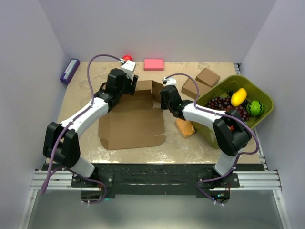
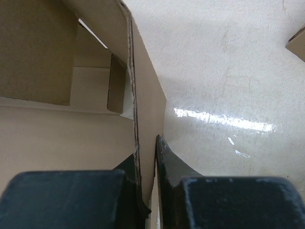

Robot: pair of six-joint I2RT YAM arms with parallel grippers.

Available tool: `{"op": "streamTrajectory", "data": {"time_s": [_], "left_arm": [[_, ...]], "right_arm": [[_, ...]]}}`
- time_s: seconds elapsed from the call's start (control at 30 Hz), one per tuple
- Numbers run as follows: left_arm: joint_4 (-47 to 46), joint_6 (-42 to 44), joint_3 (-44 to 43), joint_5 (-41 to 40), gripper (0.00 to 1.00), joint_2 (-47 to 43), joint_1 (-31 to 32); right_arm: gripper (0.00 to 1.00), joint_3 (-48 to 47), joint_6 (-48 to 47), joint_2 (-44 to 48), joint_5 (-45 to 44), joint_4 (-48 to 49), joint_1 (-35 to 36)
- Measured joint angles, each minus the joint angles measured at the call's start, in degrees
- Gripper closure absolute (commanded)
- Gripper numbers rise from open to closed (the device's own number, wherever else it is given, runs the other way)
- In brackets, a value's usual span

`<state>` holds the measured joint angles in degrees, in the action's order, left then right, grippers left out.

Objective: Fold the paper box

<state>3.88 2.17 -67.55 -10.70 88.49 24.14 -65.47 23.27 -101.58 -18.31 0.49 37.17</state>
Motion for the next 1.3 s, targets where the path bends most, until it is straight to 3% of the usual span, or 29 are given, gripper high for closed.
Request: {"op": "streamTrajectory", "data": {"time_s": [0.8,1.0,1.17,1.3], "left_arm": [[-3.85,-2.4,0.5,9.03,0.36,2.23,-1.66],[-3.78,-2.99,0.5,10.34,0.25,1.9,-1.64],[-2.91,-3.1,2.58,13.27,0.25,-3.08,-0.98],[-2.91,-2.43,6.36,10.36,0.27,-12.66,5.75]], "right_arm": [[0.84,-3.85,1.27,0.02,-1.44,-7.56,3.23],[0.83,-4.7,1.14,0.09,-3.34,-8.5,3.45],[0.84,-4.7,0.26,0.09,-3.69,-8.41,3.43],[0.85,-4.7,-0.96,0.09,-3.13,-7.87,2.99]]}}
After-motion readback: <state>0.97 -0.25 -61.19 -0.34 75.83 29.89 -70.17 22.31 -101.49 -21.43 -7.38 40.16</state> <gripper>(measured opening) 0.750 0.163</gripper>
